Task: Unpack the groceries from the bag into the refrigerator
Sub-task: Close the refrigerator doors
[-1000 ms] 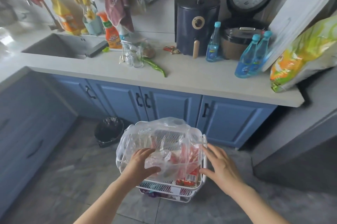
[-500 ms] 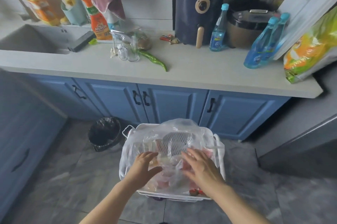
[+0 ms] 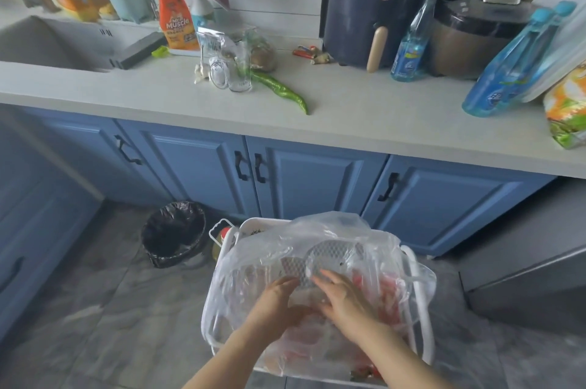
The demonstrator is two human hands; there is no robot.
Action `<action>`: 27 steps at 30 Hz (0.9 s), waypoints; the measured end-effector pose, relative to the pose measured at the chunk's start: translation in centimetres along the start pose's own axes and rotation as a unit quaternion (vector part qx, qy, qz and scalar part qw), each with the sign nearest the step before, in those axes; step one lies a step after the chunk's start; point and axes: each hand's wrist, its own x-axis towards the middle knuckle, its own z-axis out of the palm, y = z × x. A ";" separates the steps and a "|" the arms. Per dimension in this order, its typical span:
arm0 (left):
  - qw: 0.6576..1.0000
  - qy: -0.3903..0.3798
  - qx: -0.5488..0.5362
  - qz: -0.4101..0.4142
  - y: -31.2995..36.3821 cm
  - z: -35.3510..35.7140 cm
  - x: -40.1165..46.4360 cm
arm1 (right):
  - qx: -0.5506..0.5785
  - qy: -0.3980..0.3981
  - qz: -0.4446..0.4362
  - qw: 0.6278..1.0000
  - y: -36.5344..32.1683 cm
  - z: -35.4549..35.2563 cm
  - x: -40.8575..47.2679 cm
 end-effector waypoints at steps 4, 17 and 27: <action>0.998 -0.036 -0.055 -0.013 -1.1 0.4 -2.1 | 0.011 -0.045 -0.016 0.999 1.1 0.6 -2.0; 0.999 -0.042 0.015 -0.015 -0.1 2.6 -3.6 | -0.041 -0.019 -0.011 0.999 3.1 2.4 -4.4; 1.000 0.003 -0.025 0.003 0.3 -0.5 -1.2 | 0.078 0.101 -0.020 0.992 2.4 0.4 -2.3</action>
